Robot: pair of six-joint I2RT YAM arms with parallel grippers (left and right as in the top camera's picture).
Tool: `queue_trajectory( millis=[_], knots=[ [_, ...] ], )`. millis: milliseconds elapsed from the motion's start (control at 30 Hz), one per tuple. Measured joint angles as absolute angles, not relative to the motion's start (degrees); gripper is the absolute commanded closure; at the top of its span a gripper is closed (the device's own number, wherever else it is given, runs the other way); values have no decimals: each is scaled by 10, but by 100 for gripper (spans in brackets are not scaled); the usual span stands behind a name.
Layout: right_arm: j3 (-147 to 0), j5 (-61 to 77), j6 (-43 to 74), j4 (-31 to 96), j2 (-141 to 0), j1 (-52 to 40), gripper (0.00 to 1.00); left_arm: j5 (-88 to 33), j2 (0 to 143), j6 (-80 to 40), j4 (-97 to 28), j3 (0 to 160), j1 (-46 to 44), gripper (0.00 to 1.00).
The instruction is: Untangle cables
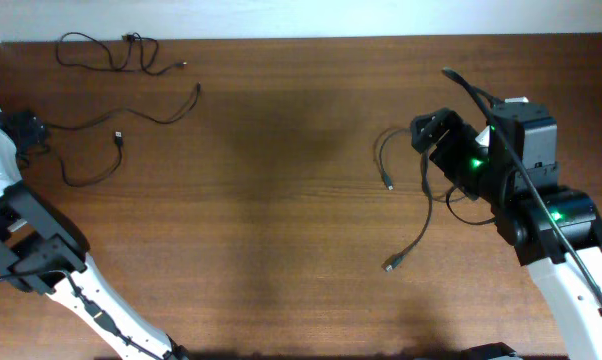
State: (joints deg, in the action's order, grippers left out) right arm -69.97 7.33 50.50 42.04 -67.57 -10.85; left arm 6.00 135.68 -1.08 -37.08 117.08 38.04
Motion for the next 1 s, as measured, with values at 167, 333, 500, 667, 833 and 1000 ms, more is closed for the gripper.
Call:
queue_trajectory(
  millis=[167, 333, 500, 667, 833, 1000],
  knots=[
    [-700, 73, 504, 427, -676, -109, 1, 2, 1330, -57, -345, 1178, 366, 1],
    [-700, 73, 478, 433, -676, -109, 2, -114, 1246, -97, -453, 1189, 368, 1],
    [-700, 73, 476, 434, -676, -109, 2, -161, 1258, -104, -567, 1148, 324, 1],
    [-700, 73, 476, 446, -676, -109, 2, -62, 1304, -40, -552, 1099, 261, 15],
    [-700, 73, 475, 449, -677, -109, 1, 25, 1355, 54, -551, 1097, 241, 43],
    [-700, 73, 475, 448, -677, -109, 2, 31, 1358, 81, -548, 1097, 242, 100]
  ],
)
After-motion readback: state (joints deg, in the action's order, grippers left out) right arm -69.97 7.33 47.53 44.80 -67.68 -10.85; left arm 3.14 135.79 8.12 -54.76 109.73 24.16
